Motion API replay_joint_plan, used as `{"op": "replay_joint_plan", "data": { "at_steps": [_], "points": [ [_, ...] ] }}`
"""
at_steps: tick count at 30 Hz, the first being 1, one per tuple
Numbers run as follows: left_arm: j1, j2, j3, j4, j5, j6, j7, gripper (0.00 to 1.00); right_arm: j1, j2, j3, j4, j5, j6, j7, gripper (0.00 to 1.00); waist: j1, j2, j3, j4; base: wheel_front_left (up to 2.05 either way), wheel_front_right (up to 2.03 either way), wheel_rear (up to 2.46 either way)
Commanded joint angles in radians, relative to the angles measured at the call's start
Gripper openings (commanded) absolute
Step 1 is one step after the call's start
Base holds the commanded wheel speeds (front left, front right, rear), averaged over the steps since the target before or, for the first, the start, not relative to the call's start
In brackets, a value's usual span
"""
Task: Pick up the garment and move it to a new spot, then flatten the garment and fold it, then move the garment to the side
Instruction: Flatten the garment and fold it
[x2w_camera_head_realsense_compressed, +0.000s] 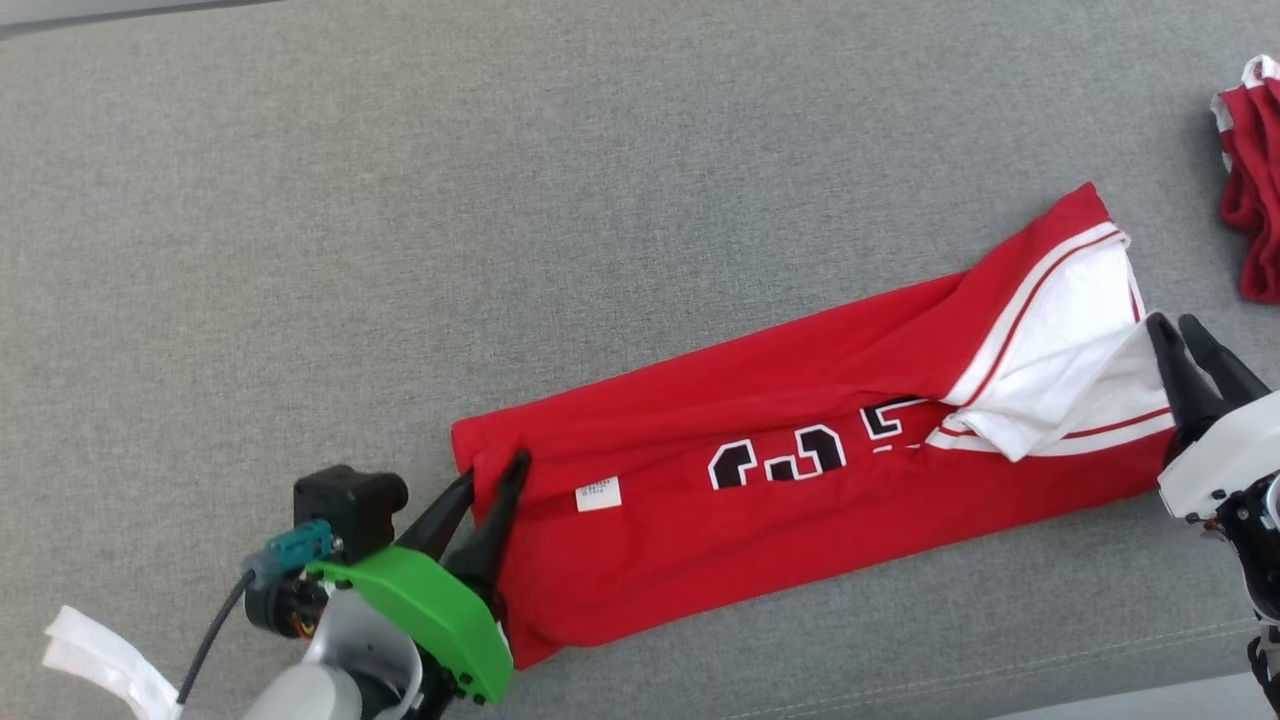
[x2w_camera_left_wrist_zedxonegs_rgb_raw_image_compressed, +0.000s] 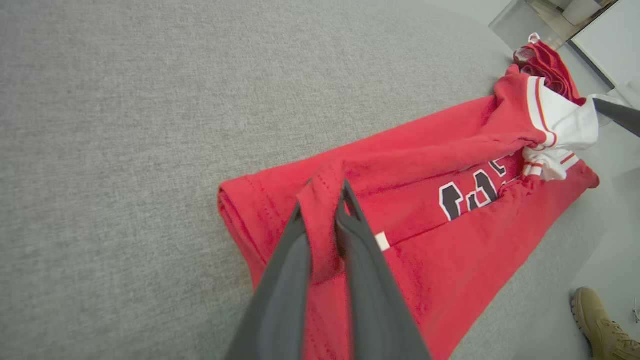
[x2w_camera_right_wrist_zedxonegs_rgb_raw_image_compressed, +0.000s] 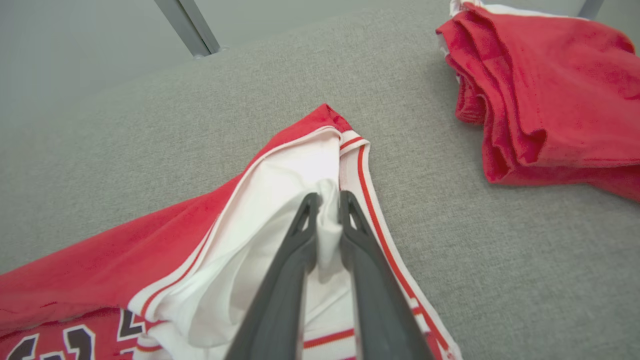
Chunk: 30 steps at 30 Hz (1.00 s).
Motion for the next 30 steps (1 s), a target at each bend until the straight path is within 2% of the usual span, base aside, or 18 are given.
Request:
{"op": "replay_joint_plan", "data": {
  "at_steps": [1, 3, 5, 11, 14, 22, 25, 26, 27, 30],
  "points": [
    [0.039, 0.002, -0.008, 0.005, 0.001, 0.006, -0.008, 1.00, 0.012, 0.005, -0.008, 0.011, -0.009, -0.001, 0.009, 1.00, 0.0000, 0.0000, -0.011, -0.006, 0.00, 0.00, 0.00],
    [0.079, 0.001, -0.016, -0.006, 0.007, 0.013, -0.028, 1.00, 0.016, 0.004, -0.015, 0.019, -0.024, -0.001, 0.022, 1.00, 0.0000, 0.0000, -0.020, -0.007, 0.00, 0.00, 0.00],
    [0.111, 0.002, -0.004, -0.024, 0.028, 0.042, -0.071, 1.00, 0.011, 0.005, -0.042, 0.018, -0.036, -0.001, 0.019, 1.00, 0.0000, 0.0000, -0.027, -0.005, 0.00, 0.00, 0.00],
    [0.184, -0.014, 0.060, -0.061, 0.110, 0.134, -0.266, 1.00, -0.039, 0.006, -0.046, 0.045, -0.087, -0.001, 0.076, 1.00, 0.0000, 0.0000, -0.040, 0.008, 0.00, 0.00, 0.00],
    [0.187, -0.036, 0.070, -0.047, 0.145, 0.152, -0.346, 1.00, -0.079, -0.004, -0.034, 0.092, -0.118, -0.001, 0.117, 1.00, 0.0000, 0.0000, -0.034, 0.024, 0.00, 0.00, 0.00],
    [0.149, -0.098, 0.086, 0.049, 0.245, 0.137, -0.404, 1.00, -0.156, -0.029, -0.017, 0.305, -0.196, -0.001, 0.200, 1.00, 0.0000, 0.0000, -0.008, 0.084, 0.00, 0.00, 0.00],
    [0.163, -0.136, 0.111, 0.062, 0.273, 0.111, -0.404, 1.00, -0.153, -0.023, -0.012, 0.373, -0.168, -0.001, 0.219, 1.00, 0.0000, 0.0000, -0.010, 0.107, 0.00, 0.00, 0.00],
    [0.174, -0.152, 0.124, 0.066, 0.284, 0.103, -0.404, 1.00, -0.148, -0.017, -0.015, 0.390, -0.138, -0.001, 0.220, 0.36, 0.0000, 0.0000, -0.014, 0.115, 0.00, 0.00, 0.00],
    [0.185, -0.164, 0.136, 0.070, 0.292, 0.096, -0.404, 1.00, -0.146, -0.013, -0.017, 0.394, -0.111, 0.000, 0.213, 0.00, 0.0000, 0.0000, -0.018, 0.119, 0.00, 0.00, 0.00],
    [0.216, -0.201, 0.179, 0.075, 0.314, 0.074, -0.403, 1.00, -0.136, -0.027, -0.020, 0.375, -0.025, -0.001, 0.191, 0.00, 0.0000, 0.0000, -0.032, 0.122, 0.00, 0.00, 0.00]
  ]
}}
